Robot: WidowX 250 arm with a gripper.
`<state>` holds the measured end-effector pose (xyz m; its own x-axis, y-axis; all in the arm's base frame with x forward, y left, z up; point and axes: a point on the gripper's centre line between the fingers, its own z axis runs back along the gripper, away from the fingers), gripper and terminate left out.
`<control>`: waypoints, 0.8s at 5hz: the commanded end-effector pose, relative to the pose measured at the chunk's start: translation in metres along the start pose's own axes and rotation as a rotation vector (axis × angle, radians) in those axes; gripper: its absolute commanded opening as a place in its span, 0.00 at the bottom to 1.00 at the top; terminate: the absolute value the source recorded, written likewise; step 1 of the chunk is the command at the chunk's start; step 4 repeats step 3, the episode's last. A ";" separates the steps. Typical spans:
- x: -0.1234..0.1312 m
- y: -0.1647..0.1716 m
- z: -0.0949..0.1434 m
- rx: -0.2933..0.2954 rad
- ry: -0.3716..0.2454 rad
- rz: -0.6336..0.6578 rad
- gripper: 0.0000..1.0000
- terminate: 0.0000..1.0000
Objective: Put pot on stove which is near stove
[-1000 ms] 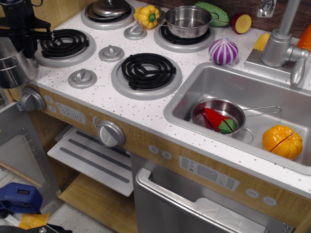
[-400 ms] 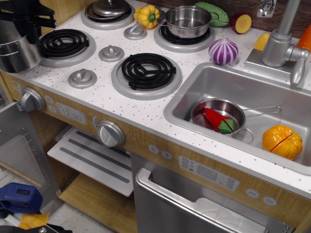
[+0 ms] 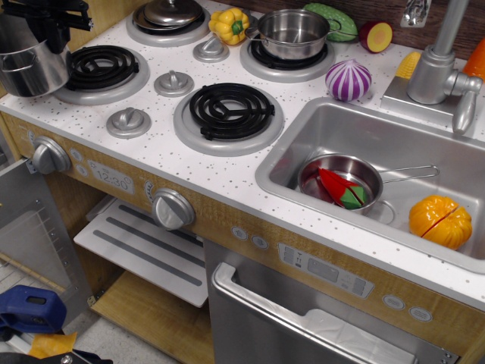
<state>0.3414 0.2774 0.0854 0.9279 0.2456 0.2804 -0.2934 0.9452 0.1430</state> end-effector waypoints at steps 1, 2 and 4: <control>0.032 -0.003 0.033 0.044 -0.124 -0.075 0.00 0.00; 0.047 -0.013 0.027 0.002 -0.132 -0.073 0.00 0.00; 0.053 -0.020 0.025 -0.005 -0.137 -0.093 0.00 1.00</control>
